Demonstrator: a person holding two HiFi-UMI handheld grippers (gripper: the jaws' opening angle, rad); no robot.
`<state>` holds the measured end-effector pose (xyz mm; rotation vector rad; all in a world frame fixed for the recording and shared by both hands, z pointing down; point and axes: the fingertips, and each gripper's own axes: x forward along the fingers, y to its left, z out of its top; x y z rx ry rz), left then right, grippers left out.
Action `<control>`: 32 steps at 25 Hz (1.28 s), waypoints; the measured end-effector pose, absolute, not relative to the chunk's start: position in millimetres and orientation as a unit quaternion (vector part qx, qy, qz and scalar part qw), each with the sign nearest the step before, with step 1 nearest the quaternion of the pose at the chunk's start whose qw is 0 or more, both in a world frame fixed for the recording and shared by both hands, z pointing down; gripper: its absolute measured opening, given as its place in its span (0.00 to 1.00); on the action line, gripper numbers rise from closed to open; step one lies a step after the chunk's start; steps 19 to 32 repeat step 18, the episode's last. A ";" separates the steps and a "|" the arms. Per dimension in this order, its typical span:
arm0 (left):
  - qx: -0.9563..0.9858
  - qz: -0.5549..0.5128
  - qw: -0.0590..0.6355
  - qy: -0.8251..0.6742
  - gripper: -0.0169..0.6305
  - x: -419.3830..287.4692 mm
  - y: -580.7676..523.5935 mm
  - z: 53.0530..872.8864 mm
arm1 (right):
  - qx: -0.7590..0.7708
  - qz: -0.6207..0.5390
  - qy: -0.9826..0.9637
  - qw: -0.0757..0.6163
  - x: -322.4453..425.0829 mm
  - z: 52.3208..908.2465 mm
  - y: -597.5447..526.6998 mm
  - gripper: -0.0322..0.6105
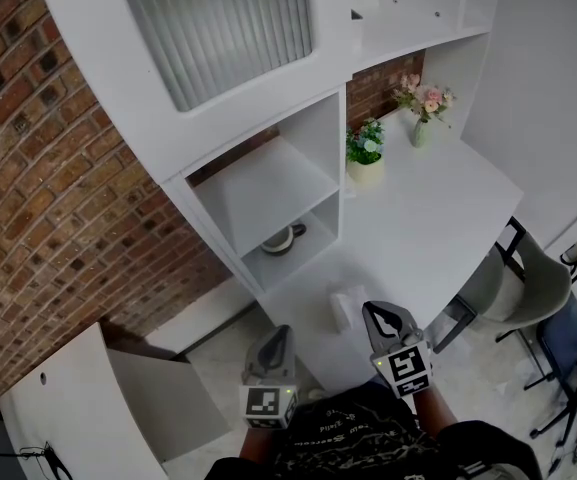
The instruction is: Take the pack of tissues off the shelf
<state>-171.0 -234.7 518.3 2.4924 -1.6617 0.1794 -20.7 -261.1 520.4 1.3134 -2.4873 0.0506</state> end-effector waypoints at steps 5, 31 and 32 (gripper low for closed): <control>0.828 0.061 0.073 -0.553 0.04 -171.4 -234.8 521.0 | 0.458 0.005 -0.872 0.171 -25.4 521.8 -261.4 0.06; 0.822 0.062 0.084 -0.560 0.04 -177.1 -232.8 525.8 | 0.457 0.004 -0.869 0.191 -29.1 524.3 -259.9 0.06; 0.822 0.062 0.084 -0.560 0.04 -177.1 -232.8 525.8 | 0.457 0.004 -0.869 0.191 -29.1 524.3 -259.9 0.06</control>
